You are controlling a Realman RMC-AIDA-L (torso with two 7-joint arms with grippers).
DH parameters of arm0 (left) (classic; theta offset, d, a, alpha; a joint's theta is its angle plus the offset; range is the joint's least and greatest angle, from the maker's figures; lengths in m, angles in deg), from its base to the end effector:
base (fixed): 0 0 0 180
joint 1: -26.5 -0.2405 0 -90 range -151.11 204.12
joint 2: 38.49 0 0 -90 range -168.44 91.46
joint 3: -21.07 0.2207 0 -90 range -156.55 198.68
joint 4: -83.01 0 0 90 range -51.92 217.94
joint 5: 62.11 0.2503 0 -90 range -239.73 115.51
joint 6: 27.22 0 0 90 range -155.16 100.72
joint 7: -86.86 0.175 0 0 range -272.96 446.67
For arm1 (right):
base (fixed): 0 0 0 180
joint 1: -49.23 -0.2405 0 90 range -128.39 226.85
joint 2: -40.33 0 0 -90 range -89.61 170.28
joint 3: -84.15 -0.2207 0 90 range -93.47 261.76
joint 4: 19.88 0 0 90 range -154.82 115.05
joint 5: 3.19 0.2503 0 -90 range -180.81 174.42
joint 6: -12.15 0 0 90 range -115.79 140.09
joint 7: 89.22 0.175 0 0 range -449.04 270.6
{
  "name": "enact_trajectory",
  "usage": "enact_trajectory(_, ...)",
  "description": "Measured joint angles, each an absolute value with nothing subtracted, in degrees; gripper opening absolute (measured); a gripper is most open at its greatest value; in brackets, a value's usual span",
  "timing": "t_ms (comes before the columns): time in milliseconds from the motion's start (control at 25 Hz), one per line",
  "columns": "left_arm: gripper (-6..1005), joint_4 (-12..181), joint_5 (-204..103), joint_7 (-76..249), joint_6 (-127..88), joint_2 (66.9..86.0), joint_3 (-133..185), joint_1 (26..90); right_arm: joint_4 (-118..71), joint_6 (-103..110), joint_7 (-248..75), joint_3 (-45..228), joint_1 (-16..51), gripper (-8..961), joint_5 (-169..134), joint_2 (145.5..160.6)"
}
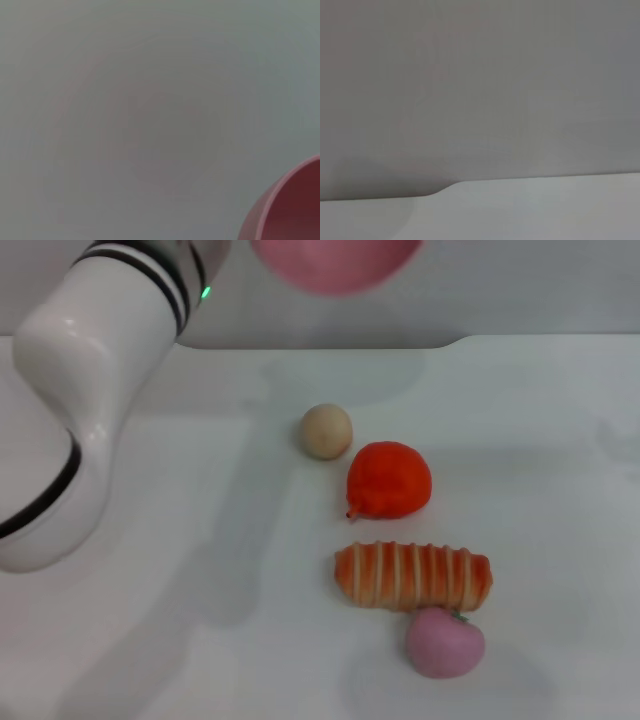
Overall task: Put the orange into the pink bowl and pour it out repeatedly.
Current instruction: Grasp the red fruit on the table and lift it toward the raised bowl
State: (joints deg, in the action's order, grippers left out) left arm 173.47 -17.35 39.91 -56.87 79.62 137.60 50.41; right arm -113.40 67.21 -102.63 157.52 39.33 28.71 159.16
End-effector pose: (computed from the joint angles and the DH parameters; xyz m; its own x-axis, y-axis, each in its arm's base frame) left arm -0.0138 0.4302 -0.0015 0.9193 -0.0350 0.3919 0.3696 -0.2651 -0.8906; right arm 0.2283 0.4094 0.1118 0.5279 -0.6181 -0.5825 -0.7813 -0.0846 -0.6184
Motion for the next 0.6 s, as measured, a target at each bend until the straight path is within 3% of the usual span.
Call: enact_trajectory(600, 35, 175.9, -43.5, 59.4, -68.1, 79.46, 128.2, 51.7, -112.4, 66.6, -102.3, 160.4, 38.5, 561, 29.0, 159.35)
